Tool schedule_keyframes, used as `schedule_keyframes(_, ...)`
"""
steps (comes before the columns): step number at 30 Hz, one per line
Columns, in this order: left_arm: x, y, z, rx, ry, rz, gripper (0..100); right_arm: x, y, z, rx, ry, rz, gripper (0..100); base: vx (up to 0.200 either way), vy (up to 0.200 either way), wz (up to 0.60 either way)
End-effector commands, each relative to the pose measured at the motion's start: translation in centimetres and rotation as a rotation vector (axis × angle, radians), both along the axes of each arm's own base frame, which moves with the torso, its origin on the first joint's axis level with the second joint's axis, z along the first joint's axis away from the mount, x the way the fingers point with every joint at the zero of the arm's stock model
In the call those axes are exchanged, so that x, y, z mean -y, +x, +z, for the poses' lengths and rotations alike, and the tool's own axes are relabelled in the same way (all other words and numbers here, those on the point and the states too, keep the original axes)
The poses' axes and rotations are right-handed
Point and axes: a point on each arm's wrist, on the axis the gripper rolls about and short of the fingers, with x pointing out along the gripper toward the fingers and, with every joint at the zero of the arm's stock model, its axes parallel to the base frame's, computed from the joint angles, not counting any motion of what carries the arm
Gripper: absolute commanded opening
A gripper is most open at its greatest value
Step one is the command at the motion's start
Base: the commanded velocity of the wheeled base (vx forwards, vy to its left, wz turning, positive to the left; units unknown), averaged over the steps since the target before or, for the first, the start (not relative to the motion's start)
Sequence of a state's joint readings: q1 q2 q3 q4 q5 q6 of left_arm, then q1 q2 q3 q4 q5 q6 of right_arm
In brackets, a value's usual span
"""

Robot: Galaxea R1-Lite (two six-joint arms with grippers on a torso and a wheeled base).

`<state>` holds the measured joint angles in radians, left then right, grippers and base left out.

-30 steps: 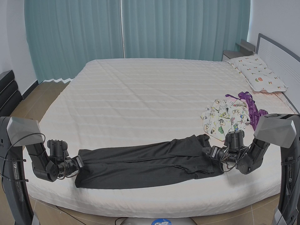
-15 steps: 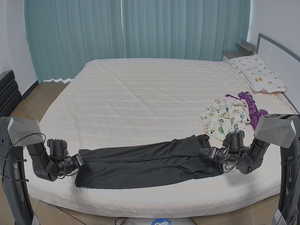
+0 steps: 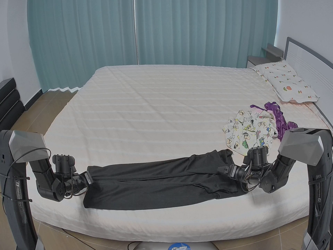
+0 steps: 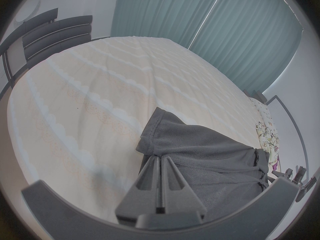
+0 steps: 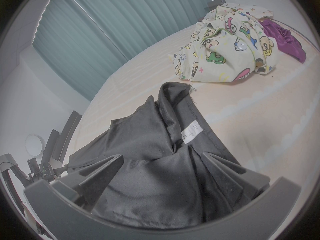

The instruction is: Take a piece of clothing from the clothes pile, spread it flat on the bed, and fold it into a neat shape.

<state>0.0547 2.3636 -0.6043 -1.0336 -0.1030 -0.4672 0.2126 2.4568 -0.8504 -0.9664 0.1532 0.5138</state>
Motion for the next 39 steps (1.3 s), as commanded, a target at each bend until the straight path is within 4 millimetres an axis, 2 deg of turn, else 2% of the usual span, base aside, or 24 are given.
schedule_keyframes(1,0.0,0.0,-0.1,-0.001,0.000,0.000,0,-0.1,0.1,-1.1,-0.029,-0.006,0.003,100,0.000,0.000,0.00)
schedule_keyframes(2,0.0,0.0,-0.1,-0.001,0.000,0.000,0,0.0,0.2,-1.1,-0.039,-0.008,-0.001,0,0.000,0.000,0.00)
schedule_keyframes(12,0.0,0.0,-0.1,-0.003,0.000,0.000,0,0.2,0.1,-0.9,-0.032,-0.010,-0.010,0,0.000,0.000,0.00)
schedule_keyframes(21,0.0,0.0,-0.1,-0.003,-0.002,0.001,0,1.1,0.5,0.2,0.035,0.002,-0.049,0,0.000,0.000,0.00)
schedule_keyframes(39,0.0,0.1,-0.4,-0.008,-0.002,0.001,0,1.8,1.3,0.0,0.055,-0.023,-0.104,0,0.000,0.000,0.00)
